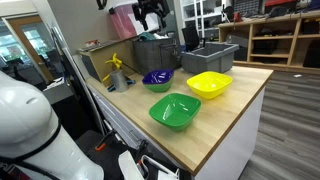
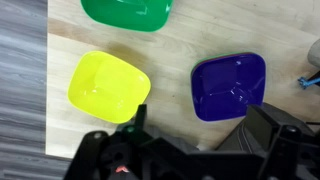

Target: Remove the blue bowl from the stacked bowls

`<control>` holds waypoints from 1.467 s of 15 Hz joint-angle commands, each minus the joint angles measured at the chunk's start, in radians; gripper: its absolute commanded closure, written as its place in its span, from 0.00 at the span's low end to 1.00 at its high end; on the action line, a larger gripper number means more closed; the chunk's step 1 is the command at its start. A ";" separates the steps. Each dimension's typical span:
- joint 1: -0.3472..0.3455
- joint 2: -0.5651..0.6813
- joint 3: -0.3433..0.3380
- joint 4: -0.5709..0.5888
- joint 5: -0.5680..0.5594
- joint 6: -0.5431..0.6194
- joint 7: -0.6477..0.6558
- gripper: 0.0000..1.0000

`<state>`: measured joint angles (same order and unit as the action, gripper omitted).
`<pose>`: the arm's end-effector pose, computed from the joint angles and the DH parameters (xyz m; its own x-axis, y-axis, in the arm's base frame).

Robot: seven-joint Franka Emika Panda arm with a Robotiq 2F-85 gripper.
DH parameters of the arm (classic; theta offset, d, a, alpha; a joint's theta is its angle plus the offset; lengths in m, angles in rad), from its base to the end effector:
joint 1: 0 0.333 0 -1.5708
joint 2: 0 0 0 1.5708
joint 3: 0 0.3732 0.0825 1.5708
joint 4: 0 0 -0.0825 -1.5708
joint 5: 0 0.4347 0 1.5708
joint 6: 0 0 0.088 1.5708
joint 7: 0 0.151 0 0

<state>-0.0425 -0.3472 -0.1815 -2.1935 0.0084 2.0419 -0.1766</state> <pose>0.4941 -0.1192 0.5391 0.9790 -0.0484 0.1979 -0.0422 -0.9985 -0.0353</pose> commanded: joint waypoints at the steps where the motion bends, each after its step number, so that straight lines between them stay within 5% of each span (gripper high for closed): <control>1: -0.016 0.002 0.014 0.002 0.006 -0.002 -0.005 0.00; 12: -0.016 0.002 0.014 0.002 0.006 -0.002 -0.005 0.00; 22: 0.014 0.313 0.082 0.114 0.051 0.127 0.016 0.00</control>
<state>-0.0326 -0.1472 -0.1224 -2.1510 0.0368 2.1328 -0.1712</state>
